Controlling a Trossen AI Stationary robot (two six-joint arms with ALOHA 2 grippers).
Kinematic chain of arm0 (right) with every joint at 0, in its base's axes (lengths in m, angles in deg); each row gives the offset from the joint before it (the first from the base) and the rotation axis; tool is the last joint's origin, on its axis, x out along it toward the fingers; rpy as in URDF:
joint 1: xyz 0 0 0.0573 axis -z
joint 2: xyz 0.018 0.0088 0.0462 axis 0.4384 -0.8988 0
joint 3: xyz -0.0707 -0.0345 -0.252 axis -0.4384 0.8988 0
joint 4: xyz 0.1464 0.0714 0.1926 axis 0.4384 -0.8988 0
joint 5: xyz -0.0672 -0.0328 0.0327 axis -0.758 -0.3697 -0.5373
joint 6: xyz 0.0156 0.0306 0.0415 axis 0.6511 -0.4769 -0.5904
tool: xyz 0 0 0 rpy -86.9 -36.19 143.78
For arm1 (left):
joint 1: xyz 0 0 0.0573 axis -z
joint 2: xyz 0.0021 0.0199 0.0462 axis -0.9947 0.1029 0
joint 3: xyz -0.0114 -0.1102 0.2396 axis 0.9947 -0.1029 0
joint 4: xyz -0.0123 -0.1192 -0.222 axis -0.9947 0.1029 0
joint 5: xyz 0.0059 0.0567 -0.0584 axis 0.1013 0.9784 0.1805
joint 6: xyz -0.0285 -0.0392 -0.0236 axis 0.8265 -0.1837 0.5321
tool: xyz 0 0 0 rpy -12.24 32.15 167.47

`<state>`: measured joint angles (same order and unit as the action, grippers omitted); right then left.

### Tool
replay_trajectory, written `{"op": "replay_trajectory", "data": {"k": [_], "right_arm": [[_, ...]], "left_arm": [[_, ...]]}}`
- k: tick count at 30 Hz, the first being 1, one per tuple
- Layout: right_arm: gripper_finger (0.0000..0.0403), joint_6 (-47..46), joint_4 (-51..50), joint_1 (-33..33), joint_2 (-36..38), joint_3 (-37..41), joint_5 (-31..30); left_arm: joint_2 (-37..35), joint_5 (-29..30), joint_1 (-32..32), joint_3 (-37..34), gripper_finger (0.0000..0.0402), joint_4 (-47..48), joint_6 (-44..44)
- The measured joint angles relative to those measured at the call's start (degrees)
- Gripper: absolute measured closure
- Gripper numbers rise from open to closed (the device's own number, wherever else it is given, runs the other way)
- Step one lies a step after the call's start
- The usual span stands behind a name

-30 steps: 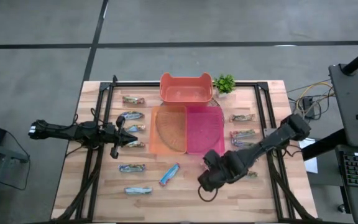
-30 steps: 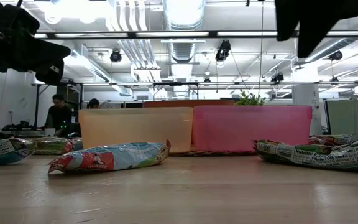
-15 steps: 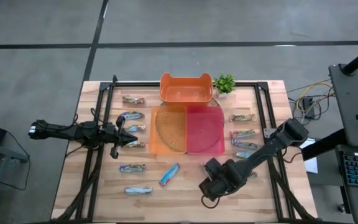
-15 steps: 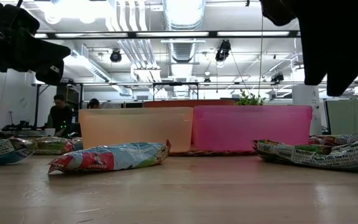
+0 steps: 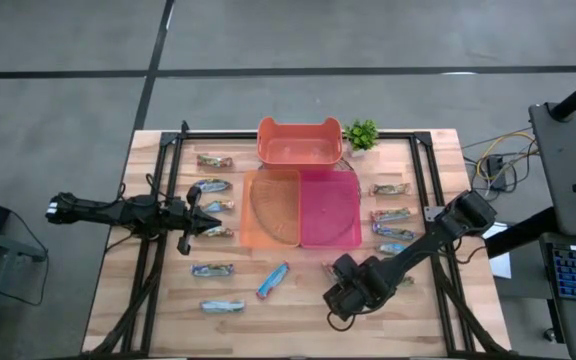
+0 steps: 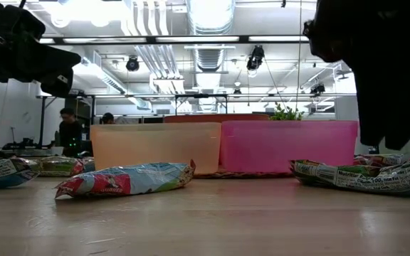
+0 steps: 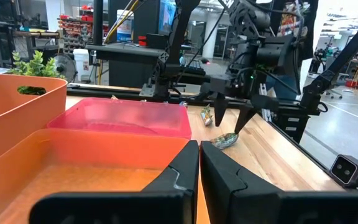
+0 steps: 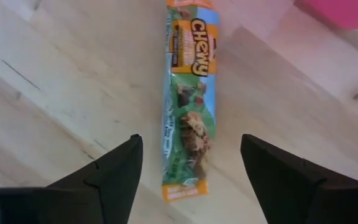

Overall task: Pick and place Granola Bars by type
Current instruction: Put the yellow granola bar into the orange bin

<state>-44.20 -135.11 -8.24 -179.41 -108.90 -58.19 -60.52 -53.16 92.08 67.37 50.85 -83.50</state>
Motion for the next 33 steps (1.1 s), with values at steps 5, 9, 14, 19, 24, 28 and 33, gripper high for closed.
{"op": "replay_trajectory", "data": {"k": [5,9,14,19,24,28,33], "right_arm": [[0.0144,0.0,5.4,0.0,0.0,2.1,0.0],[0.0143,0.0,6.6,0.0,-1.2,2.4,0.1],[0.0147,1.7,8.5,0.0,-4.1,2.6,1.8],[0.0157,2.1,8.5,0.0,-4.2,2.5,2.2],[0.0175,2.2,8.3,0.0,-4.1,2.6,2.4],[0.0194,2.2,8.1,0.0,-4.1,2.6,2.4],[0.0228,2.5,7.5,0.0,-4.1,2.6,2.5]], "left_arm": [[0.0,0.0,0.0,0.0,0.0401,0.0,0.0],[0.0,0.0,0.0,0.0,0.0401,0.0,0.0],[0.0,0.0,0.0,0.0,0.0401,0.0,0.0],[0.0,0.0,0.0,0.0,0.0401,0.0,0.0],[0.0,0.0,0.0,0.0,0.0401,0.0,0.0],[0.0,0.0,0.0,0.0,0.0401,0.0,0.0],[0.0,0.0,0.0,0.0,0.0401,0.0,0.0]]}}
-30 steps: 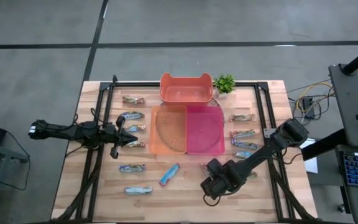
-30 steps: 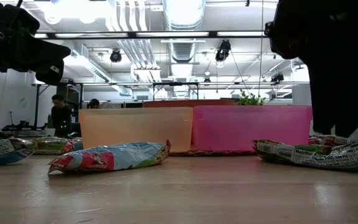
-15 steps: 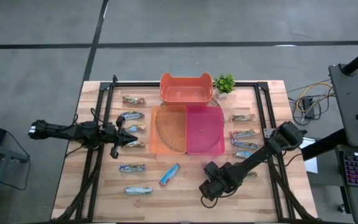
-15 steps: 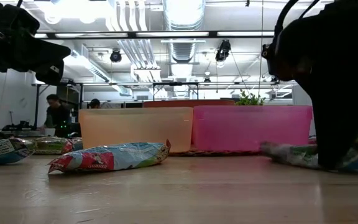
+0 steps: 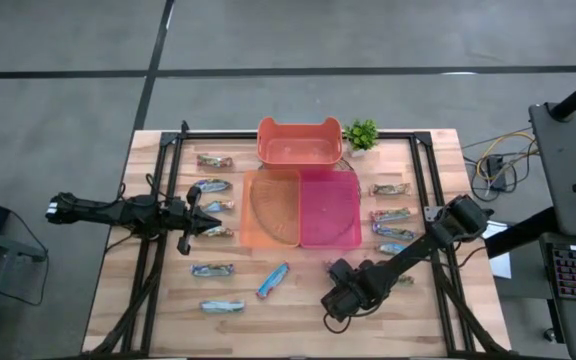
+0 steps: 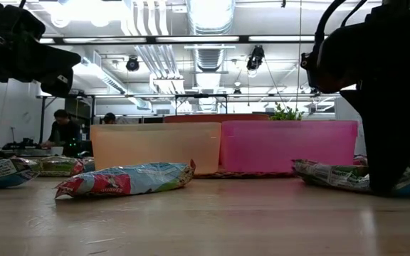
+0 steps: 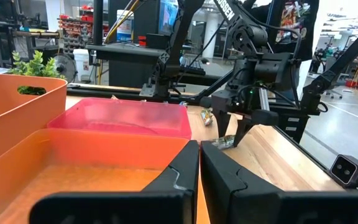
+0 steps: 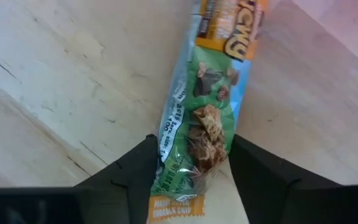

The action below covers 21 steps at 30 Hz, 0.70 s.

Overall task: Pick and place Granola Bars by type
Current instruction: Put the yellow granola bar into the orange bin

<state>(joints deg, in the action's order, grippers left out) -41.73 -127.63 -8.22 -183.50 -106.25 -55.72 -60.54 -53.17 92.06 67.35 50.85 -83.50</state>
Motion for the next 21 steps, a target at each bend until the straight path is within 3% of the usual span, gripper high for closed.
{"op": "replay_trajectory", "data": {"k": [11,21], "right_arm": [[0.0334,2.8,0.0,0.0,0.2,0.2,0.2],[0.0377,5.8,-1.1,0.0,1.4,-0.4,0.6]], "left_arm": [[0.0,0.0,0.0,0.0,0.0401,0.0,0.0],[0.0,0.0,0.0,0.0,0.0401,0.0,0.0]]}}
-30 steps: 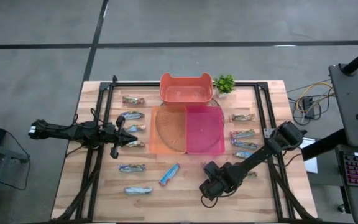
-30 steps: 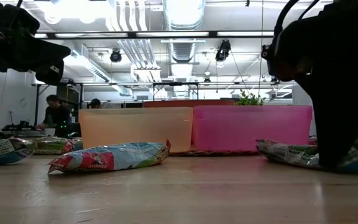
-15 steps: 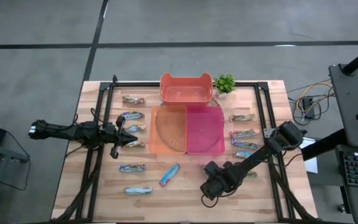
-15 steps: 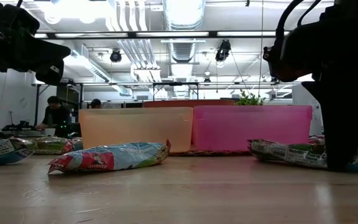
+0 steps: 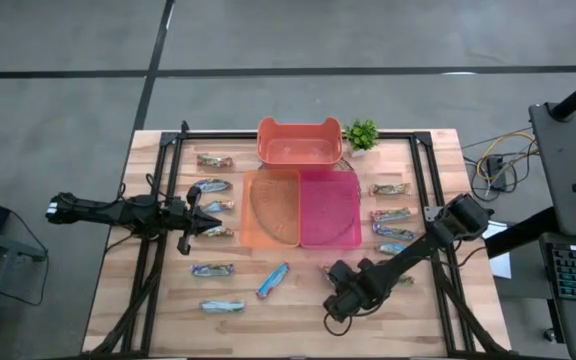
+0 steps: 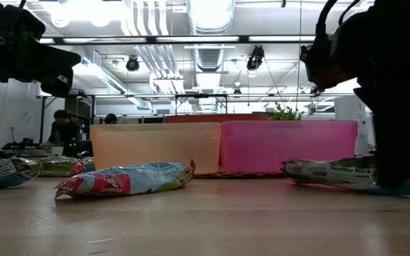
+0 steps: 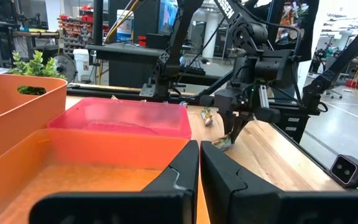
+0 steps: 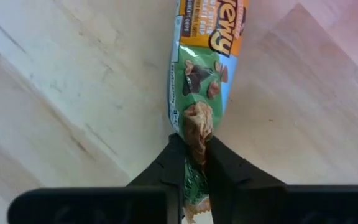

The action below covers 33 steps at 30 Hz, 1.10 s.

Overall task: Pick and place Granola Bars by type
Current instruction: Put the yellow granola bar into the orange bin

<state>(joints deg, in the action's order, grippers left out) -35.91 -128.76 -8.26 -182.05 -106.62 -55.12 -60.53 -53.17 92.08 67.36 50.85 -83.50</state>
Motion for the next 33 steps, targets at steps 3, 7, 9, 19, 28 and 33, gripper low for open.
{"op": "replay_trajectory", "data": {"k": [3,7,9,19,28,33], "right_arm": [[0.0382,0.4,-1.7,0.0,1.9,-0.1,-0.3],[0.0385,1.5,-4.8,0.0,3.5,-0.2,0.0],[0.0385,2.2,-6.0,0.0,4.8,-0.5,0.9],[0.0386,5.9,-15.1,-0.2,11.4,-6.1,3.6],[0.0386,4.4,-23.9,-0.4,13.8,-13.8,3.6],[0.0386,4.2,-28.0,-0.9,13.9,-18.8,3.5]], "left_arm": [[0.0,0.0,0.0,0.0,0.0401,0.0,0.0],[0.0,0.0,0.0,0.0,0.0401,0.0,0.0],[0.0,0.0,0.0,0.0,0.0401,0.0,0.0],[0.0,0.0,0.0,0.0,0.0401,0.0,0.0],[0.0,0.0,0.0,0.0,0.0401,0.0,0.0],[0.0,0.0,0.0,0.0,0.0401,0.0,0.0]]}}
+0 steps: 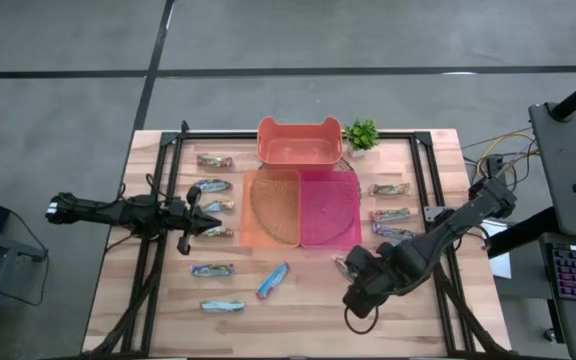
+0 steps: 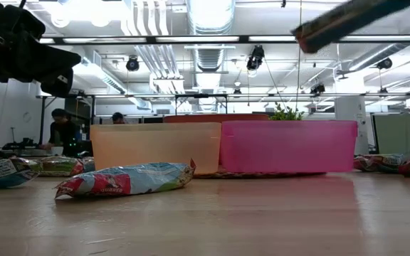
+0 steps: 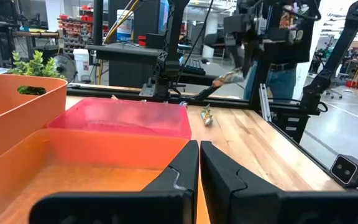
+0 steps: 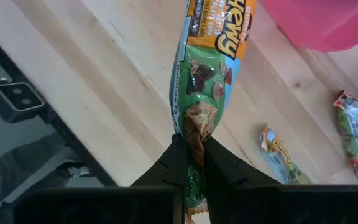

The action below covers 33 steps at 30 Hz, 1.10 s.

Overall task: Pick and place Granola Bars by type
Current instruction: Put the yellow granola bar into the orange bin

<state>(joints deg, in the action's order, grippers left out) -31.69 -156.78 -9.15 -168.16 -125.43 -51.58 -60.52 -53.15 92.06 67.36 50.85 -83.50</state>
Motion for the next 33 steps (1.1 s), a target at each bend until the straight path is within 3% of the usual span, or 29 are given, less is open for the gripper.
{"op": "replay_trajectory", "data": {"k": [7,14,33], "right_arm": [[0.0386,-1.1,-2.7,0.3,0.0,-5.0,-3.0],[0.0386,-0.6,-3.0,5.2,1.0,-4.9,-6.0],[0.0386,9.8,4.6,30.8,2.7,-1.8,-7.6]], "left_arm": [[0.0,0.0,0.0,0.0,0.0401,0.0,0.0],[0.0,0.0,0.0,0.0,0.0401,0.0,0.0],[0.0,0.0,0.0,0.0,0.0401,0.0,0.0]]}}
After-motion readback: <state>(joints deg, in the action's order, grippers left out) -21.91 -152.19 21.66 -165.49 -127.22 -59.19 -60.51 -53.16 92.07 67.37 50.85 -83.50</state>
